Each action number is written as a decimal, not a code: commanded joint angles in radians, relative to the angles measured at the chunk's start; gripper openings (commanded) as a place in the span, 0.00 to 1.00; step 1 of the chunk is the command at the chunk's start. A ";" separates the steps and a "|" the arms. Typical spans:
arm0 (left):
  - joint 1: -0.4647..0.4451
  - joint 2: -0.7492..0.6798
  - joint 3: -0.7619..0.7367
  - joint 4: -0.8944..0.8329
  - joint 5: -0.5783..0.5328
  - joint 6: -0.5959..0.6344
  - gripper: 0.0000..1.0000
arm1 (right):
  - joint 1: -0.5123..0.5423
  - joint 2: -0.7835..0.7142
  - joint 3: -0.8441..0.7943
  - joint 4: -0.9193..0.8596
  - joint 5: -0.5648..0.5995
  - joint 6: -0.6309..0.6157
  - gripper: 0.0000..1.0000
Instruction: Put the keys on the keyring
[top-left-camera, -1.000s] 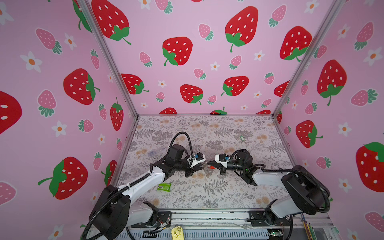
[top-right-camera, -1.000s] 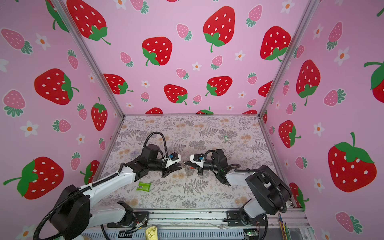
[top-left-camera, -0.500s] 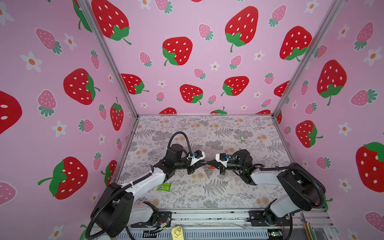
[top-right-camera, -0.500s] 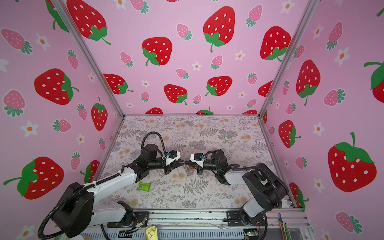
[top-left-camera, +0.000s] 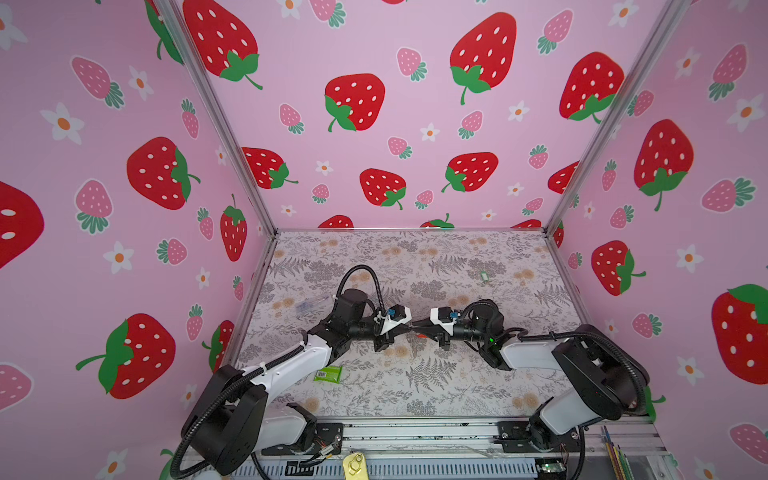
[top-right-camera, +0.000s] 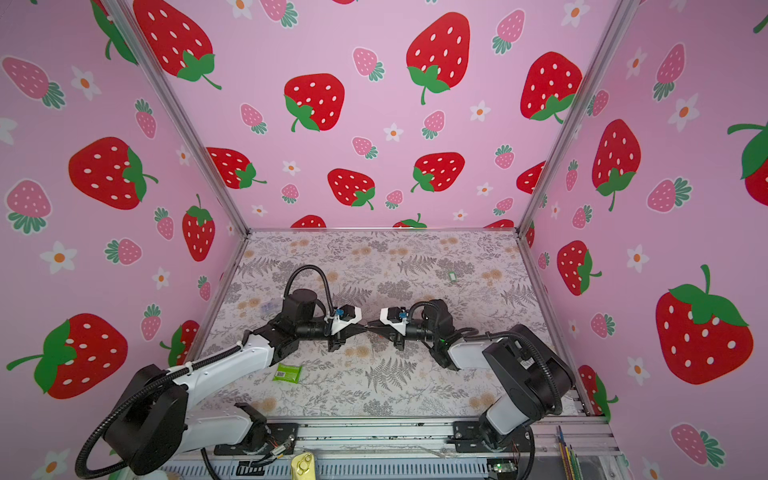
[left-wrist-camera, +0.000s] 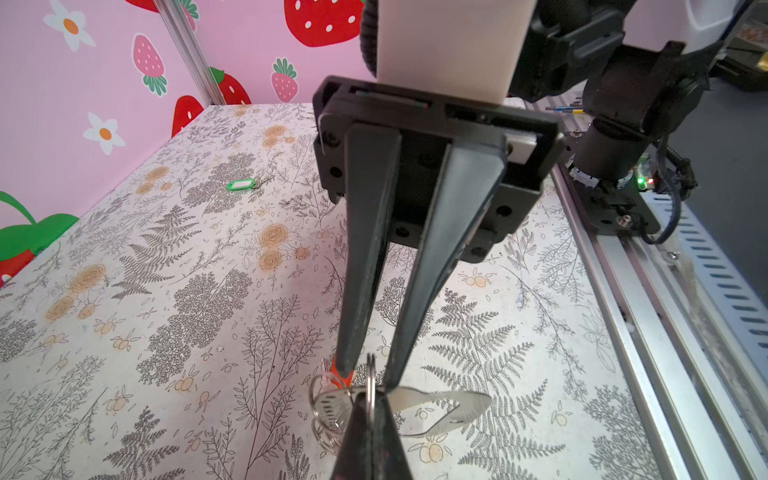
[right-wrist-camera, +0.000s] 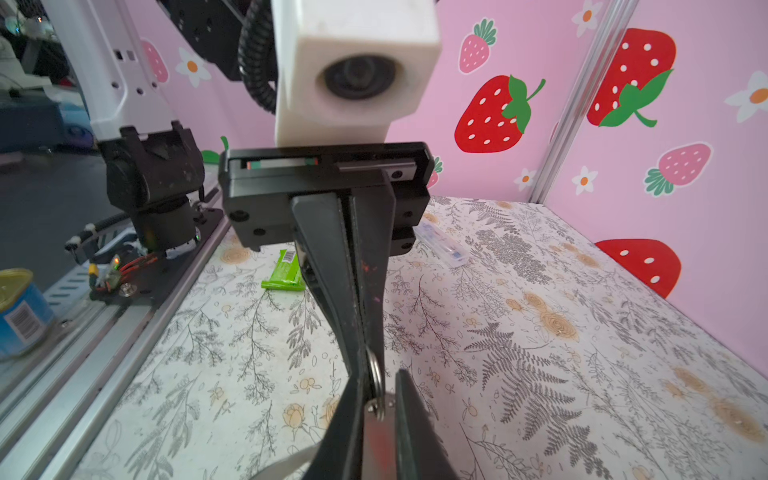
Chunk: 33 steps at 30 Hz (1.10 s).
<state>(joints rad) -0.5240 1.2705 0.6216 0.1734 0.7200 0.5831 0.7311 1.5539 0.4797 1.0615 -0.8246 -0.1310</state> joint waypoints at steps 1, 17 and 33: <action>-0.015 -0.046 0.062 -0.110 -0.062 0.126 0.00 | -0.001 -0.073 0.009 -0.078 0.034 -0.068 0.27; -0.085 -0.040 0.180 -0.324 -0.256 0.267 0.00 | -0.006 -0.157 0.099 -0.446 0.046 -0.265 0.26; -0.123 -0.102 0.047 -0.123 -0.307 0.365 0.00 | 0.012 -0.159 0.070 -0.432 0.089 -0.266 0.25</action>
<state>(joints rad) -0.6365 1.2030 0.7170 -0.0574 0.4164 0.8764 0.7380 1.4349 0.5705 0.6418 -0.7506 -0.3683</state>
